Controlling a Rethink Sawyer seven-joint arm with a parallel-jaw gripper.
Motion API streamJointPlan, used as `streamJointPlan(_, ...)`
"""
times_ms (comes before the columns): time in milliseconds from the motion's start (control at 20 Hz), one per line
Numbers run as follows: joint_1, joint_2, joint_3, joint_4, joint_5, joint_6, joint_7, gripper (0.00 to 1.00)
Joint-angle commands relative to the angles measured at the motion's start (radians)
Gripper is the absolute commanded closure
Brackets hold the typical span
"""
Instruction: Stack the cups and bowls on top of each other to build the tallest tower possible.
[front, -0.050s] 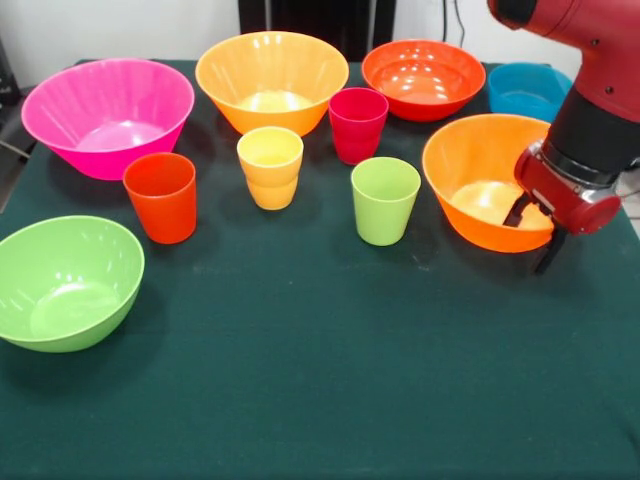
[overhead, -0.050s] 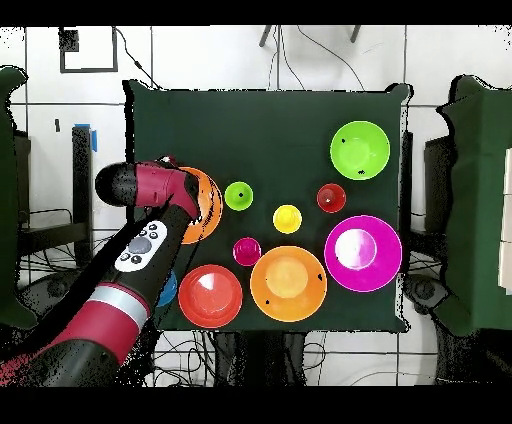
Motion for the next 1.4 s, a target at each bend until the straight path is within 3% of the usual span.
streamJointPlan(50, -0.042, 0.018, 0.078, -0.040, -0.047, -0.066, 0.057, 0.00)
streamJointPlan(100, -0.046, 0.014, 0.085, -0.035, -0.052, -0.071, 0.043, 1.00)
streamJointPlan(400, -0.071, -0.014, 0.149, -0.005, -0.056, -0.107, 0.006, 1.00)
streamJointPlan(1400, -0.074, -0.045, 0.200, 0.028, -0.045, -0.127, 0.037, 1.00)
